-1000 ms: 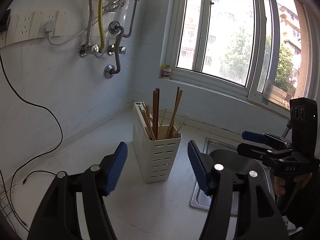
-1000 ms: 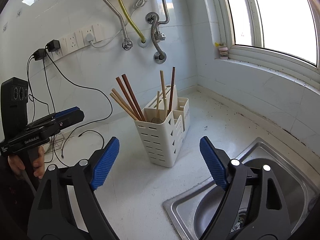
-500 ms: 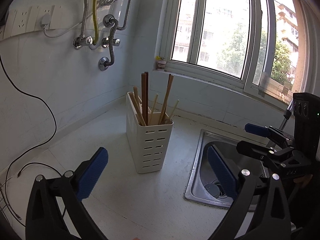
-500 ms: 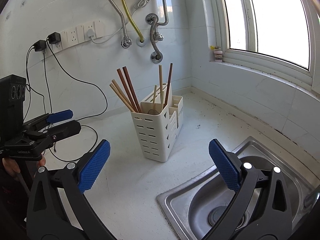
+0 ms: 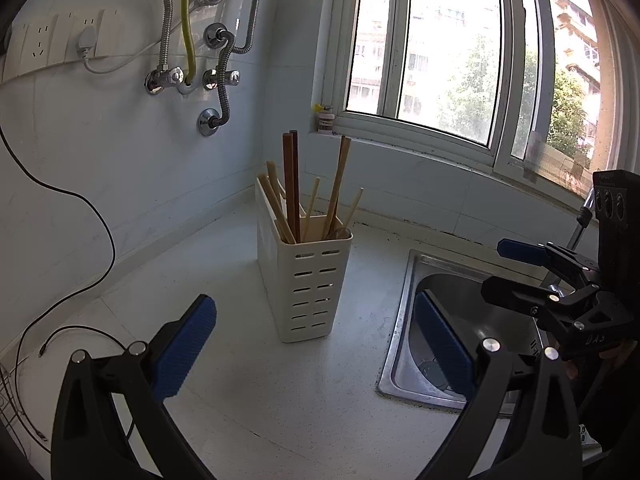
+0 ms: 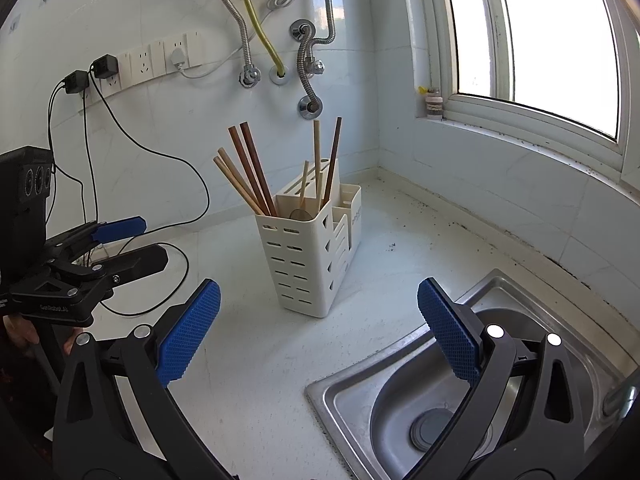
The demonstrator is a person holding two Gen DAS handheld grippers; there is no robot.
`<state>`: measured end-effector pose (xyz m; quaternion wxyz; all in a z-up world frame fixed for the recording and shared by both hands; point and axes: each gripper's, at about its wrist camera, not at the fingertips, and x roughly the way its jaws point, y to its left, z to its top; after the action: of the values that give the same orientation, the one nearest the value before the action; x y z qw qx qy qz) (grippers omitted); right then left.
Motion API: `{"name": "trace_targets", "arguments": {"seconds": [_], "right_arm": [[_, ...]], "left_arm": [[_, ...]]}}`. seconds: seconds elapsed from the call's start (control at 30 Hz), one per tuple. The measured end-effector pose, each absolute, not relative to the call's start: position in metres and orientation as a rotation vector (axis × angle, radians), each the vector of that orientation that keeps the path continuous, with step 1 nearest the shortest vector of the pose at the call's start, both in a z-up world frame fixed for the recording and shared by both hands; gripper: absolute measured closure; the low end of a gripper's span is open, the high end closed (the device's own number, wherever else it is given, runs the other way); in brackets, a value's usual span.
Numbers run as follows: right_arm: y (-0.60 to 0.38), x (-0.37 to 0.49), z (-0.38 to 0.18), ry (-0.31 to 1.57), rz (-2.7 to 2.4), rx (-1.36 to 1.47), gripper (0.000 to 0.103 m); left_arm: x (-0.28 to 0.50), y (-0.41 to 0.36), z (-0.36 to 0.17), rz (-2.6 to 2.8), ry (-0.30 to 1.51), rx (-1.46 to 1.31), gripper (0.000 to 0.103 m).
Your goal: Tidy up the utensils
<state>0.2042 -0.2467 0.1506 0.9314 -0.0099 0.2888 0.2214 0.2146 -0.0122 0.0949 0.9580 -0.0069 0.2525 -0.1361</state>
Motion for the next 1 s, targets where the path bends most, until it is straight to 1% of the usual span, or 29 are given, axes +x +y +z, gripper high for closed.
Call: {"name": "trace_targets", "arguments": {"seconds": [1.0], "right_arm": [[-0.2377, 0.2093, 0.1452, 0.600, 0.462, -0.021, 0.008]], "left_arm": [[0.2177, -0.0095, 0.0956, -0.271, 0.516, -0.009, 0.005]]}}
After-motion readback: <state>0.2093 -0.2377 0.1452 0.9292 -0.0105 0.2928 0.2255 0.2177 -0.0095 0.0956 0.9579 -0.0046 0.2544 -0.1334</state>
